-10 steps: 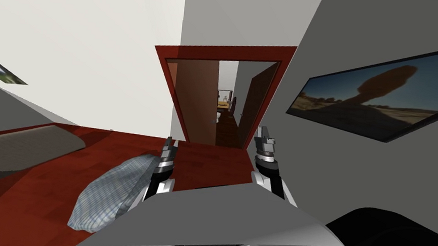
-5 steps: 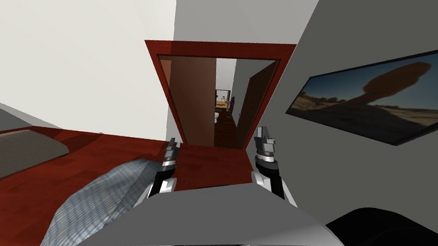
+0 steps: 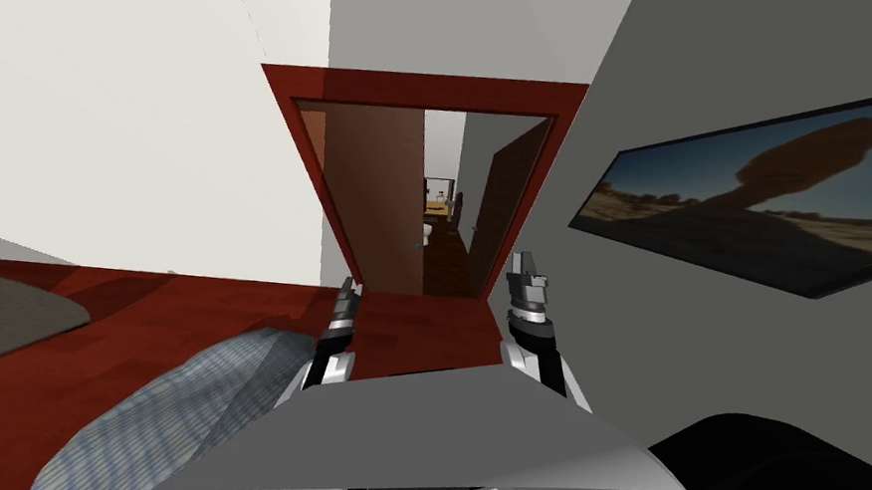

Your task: Push the door open

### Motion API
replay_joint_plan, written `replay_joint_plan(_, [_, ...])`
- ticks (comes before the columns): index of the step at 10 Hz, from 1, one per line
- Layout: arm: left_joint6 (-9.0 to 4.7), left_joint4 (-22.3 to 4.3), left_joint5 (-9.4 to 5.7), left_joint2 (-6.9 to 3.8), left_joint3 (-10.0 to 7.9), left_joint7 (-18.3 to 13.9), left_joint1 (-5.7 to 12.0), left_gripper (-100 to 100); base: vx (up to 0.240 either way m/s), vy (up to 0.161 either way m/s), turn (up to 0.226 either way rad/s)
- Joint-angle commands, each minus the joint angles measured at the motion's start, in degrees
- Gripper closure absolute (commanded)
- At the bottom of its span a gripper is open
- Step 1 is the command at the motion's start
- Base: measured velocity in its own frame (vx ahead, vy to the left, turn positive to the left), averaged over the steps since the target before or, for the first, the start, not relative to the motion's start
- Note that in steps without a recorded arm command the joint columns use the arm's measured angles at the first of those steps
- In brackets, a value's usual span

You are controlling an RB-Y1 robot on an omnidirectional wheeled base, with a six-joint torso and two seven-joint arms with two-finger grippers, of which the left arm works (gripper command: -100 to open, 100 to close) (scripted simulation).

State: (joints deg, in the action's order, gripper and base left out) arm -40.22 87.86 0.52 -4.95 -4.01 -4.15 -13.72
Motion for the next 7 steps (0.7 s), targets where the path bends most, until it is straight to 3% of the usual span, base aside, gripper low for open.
replay_joint_plan(1, [-0.45, -2.9, -0.4, -0.19, 0.01, 0.2, 1.23, -100, 0.091, -0.021, -0.057])
replay_joint_plan(7, [-1.72, -12.6, -1.92, -0.81, 0.02, 0.9, 5.7, -100, 0.104, -0.004, -0.074])
